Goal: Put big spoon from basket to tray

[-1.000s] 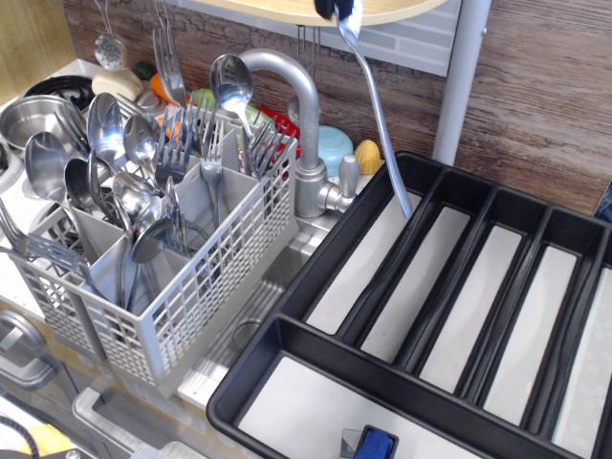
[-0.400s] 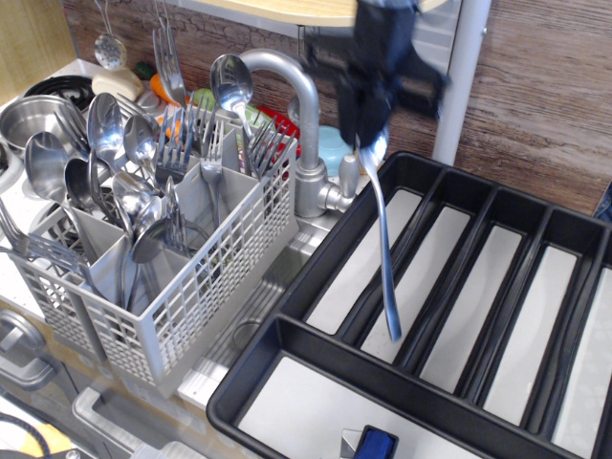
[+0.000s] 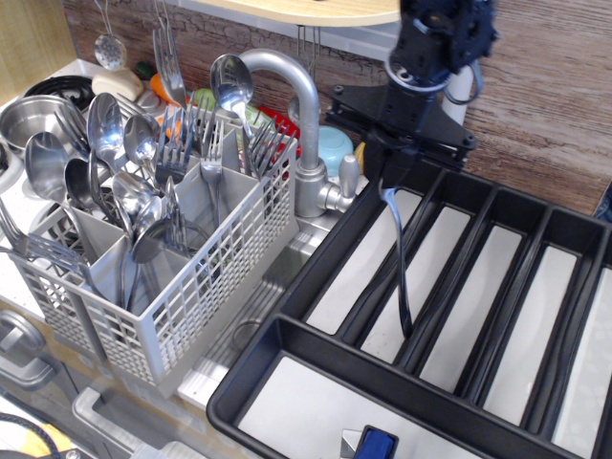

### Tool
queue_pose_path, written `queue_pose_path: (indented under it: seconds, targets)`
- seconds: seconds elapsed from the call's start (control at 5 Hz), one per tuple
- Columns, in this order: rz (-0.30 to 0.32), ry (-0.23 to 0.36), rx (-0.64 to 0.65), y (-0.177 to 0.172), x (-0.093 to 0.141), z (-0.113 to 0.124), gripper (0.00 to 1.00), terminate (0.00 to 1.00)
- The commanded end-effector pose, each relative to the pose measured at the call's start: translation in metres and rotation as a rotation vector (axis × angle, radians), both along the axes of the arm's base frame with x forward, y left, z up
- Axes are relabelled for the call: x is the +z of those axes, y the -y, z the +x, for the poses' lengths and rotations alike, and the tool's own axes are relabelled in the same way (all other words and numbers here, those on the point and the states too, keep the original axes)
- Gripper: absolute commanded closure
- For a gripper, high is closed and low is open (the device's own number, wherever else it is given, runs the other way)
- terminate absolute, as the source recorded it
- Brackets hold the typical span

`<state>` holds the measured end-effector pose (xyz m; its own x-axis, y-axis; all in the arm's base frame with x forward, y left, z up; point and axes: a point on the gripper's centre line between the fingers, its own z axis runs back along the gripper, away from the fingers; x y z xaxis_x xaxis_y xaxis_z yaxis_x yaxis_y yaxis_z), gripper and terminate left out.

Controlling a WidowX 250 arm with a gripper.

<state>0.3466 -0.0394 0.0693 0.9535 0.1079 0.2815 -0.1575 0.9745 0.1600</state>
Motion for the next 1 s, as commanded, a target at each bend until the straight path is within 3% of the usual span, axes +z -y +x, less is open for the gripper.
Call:
queue_pose_path:
  seconds: [0.0, 0.2, 0.4, 0.6, 0.8]
  targets:
    - [-0.054, -0.023, 0.011, 0.003, 0.035, 0.01, 1.0, 0.0]
    - [-0.071, -0.125, 0.004, -0.002, 0.068, 0.012, 1.0, 0.0]
    - [-0.113, -0.123, 0.07, 0.012, 0.079, 0.023, 1.0, 0.0]
    - [-0.099, -0.028, 0.113, 0.024, 0.046, 0.019, 1.0, 0.0]
    - [-0.078, 0.01, 0.121, 0.03, 0.021, 0.014, 1.0, 1.0]
